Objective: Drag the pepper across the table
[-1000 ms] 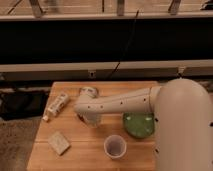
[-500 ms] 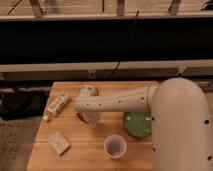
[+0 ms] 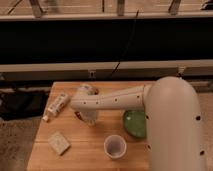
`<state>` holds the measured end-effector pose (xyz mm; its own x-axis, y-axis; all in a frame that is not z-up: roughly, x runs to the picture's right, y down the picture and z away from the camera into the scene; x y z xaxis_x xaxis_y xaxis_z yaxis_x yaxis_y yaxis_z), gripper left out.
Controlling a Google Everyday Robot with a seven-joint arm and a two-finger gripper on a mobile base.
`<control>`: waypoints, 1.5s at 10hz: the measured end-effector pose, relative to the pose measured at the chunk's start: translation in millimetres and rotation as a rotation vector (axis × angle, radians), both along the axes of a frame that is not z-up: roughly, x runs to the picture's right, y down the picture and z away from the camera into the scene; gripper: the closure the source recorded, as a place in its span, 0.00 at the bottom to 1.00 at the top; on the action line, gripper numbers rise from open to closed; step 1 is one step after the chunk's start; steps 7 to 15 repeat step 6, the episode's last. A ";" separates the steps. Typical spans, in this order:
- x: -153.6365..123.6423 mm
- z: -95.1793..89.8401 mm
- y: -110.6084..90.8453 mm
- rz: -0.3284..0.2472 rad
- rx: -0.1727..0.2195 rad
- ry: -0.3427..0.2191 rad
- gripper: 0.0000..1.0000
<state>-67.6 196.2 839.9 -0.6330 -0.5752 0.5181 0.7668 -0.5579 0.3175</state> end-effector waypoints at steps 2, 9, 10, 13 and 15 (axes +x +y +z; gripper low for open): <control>-6.0 2.8 -0.9 -0.012 0.000 -0.008 0.96; -17.5 6.9 -1.9 -0.028 -0.004 -0.014 0.96; -17.5 6.9 -1.9 -0.028 -0.004 -0.014 0.96; -17.5 6.9 -1.9 -0.028 -0.004 -0.014 0.96; -17.5 6.9 -1.9 -0.028 -0.004 -0.014 0.96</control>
